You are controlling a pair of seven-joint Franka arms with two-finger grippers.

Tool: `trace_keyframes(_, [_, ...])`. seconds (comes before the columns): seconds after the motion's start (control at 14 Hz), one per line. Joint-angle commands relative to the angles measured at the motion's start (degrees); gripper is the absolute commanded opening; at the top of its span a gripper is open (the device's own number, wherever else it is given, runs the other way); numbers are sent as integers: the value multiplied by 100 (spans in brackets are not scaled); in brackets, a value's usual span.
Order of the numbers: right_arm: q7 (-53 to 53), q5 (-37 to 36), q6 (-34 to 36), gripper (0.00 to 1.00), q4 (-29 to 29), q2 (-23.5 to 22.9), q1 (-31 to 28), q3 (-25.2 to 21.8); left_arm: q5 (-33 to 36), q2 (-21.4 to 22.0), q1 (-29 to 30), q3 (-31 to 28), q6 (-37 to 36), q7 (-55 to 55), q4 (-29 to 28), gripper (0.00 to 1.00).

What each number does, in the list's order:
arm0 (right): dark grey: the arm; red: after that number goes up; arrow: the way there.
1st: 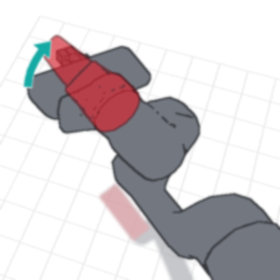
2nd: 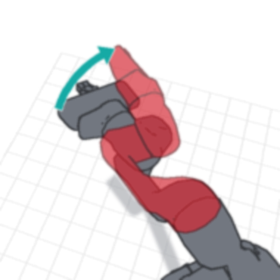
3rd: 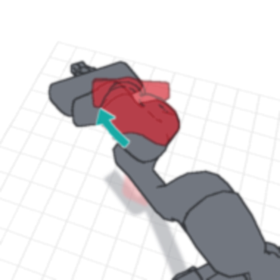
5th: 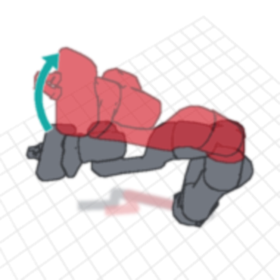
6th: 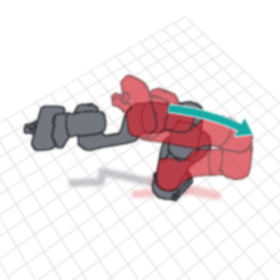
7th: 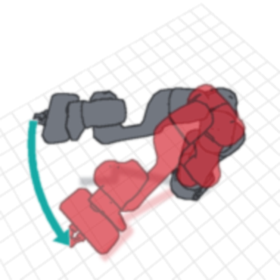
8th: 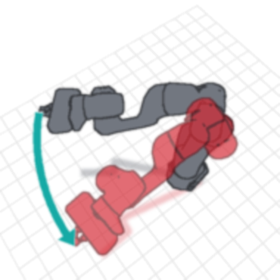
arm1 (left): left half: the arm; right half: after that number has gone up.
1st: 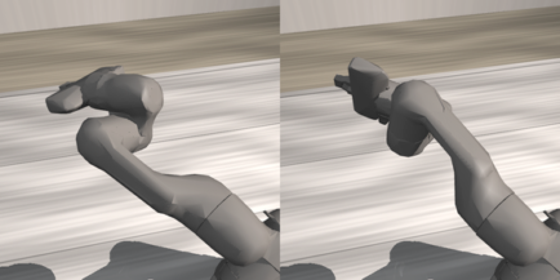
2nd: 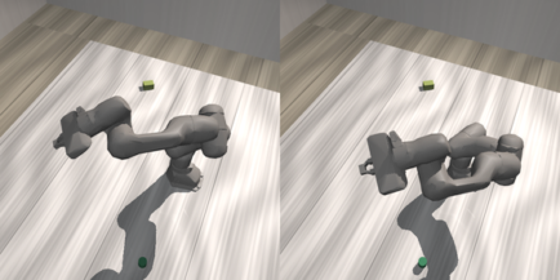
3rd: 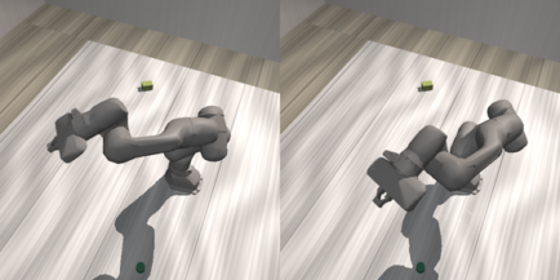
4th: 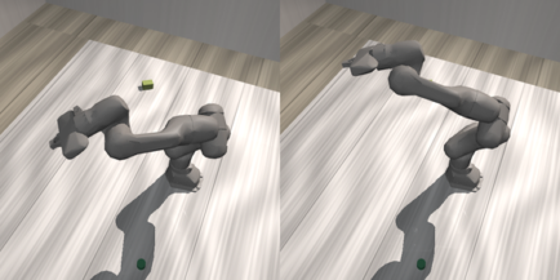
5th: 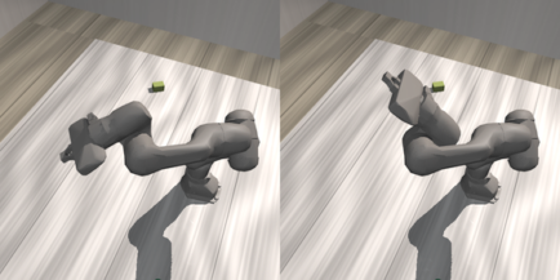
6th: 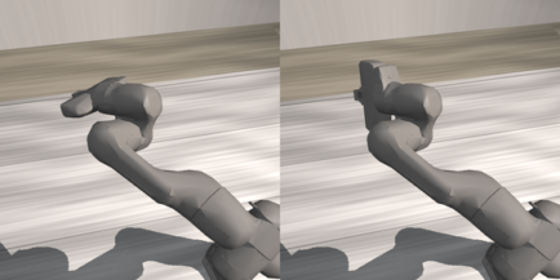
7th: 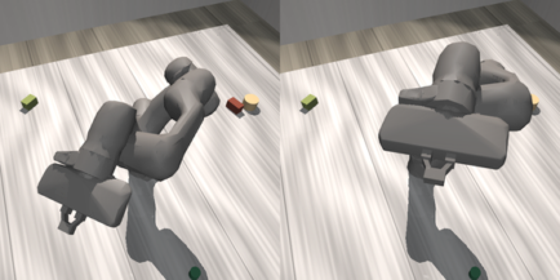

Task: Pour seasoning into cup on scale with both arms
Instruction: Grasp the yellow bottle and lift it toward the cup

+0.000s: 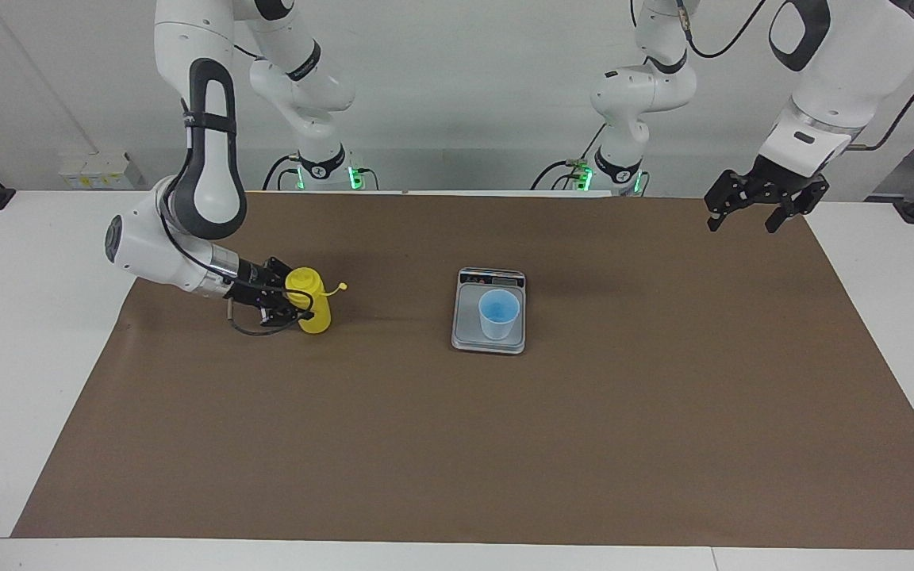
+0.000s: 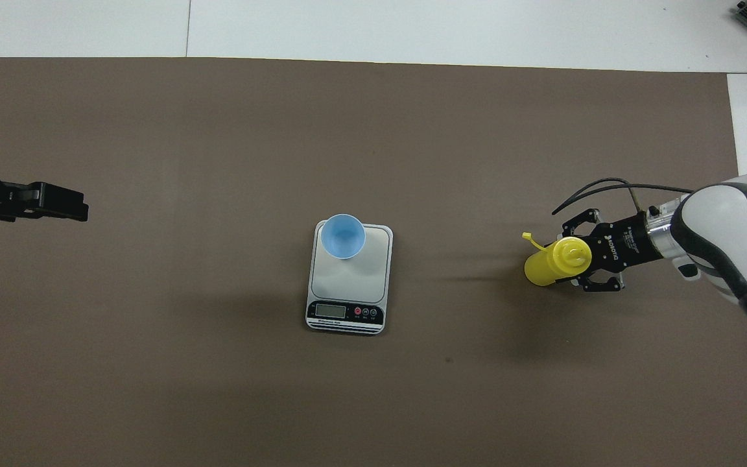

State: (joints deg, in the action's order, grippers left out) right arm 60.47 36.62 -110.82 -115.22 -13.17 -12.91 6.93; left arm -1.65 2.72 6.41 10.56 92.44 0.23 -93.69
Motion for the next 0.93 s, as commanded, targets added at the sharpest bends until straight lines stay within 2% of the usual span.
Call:
trace_keyframes(0.0, [893,13,-351,7,192,280,428,19,77,-69,71,42,-113,-111,140,100])
trace_keyframes(0.21, [1799,-513,-835,7,481,263,973,11,59,-43,63,43,-77,-155,79,100])
trace_keyframes(0.64, [3944,-2569,-1126,7,1509,-88,2063,11,85,-60,36,43,-121,-155,131,100])
trace_keyframes(0.86, [4560,-3896,-1546,7,1660,-203,2556,19,156,-61,10,51,-130,-172,123,100])
